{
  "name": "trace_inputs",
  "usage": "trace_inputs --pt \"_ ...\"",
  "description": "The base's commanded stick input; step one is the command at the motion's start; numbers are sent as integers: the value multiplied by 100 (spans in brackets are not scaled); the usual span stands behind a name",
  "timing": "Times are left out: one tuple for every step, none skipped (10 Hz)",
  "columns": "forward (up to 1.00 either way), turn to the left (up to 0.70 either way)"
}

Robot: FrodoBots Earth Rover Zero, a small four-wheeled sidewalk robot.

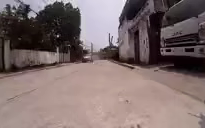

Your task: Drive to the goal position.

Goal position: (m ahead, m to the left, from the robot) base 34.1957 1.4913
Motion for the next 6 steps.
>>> trace_inputs --pt "100 0" --pt "100 0" --pt "100 0" --pt "100 0" --pt "100 0" --pt "100 0"
